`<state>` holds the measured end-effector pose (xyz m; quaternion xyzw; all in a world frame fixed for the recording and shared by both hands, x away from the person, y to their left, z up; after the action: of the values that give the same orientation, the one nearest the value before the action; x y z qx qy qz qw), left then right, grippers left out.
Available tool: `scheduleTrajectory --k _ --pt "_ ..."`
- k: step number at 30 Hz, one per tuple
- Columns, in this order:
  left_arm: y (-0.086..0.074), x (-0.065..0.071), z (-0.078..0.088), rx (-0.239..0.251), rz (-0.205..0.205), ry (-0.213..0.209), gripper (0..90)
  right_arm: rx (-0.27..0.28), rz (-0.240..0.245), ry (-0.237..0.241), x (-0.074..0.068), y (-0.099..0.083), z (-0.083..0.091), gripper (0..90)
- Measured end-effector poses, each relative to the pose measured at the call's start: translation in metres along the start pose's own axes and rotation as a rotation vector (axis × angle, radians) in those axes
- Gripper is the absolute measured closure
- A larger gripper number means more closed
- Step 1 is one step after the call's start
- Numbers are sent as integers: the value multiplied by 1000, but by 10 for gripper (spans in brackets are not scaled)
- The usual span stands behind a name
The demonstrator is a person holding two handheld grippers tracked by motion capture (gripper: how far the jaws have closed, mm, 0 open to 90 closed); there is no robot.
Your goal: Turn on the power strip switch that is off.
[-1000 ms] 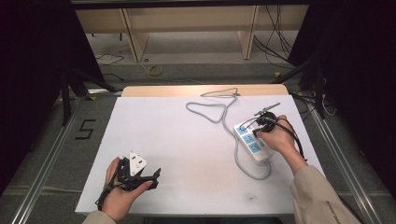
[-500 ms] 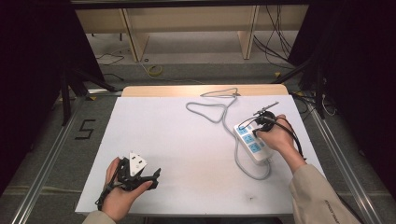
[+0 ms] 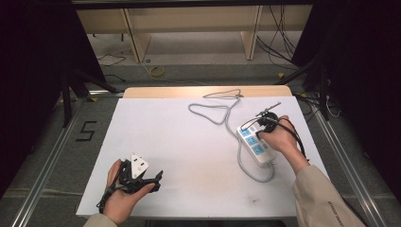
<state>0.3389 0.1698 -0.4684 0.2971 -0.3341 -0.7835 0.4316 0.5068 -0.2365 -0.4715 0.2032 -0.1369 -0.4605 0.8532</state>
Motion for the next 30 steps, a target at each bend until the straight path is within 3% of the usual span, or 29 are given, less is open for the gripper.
scheduleTrajectory --k 30 --pt "0 0 0 5 6 -1 148 -25 5 -20 -1 2 -1 900"
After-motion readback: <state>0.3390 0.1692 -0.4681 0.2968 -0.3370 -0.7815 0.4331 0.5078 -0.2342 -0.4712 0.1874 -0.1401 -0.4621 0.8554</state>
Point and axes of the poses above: each handheld gripper's, and its own axes: z roughly backward along the jaws, y roughly out of its top, x roughly to its right, the point moved 4 cm from there along -z, roughly forward along the jaws
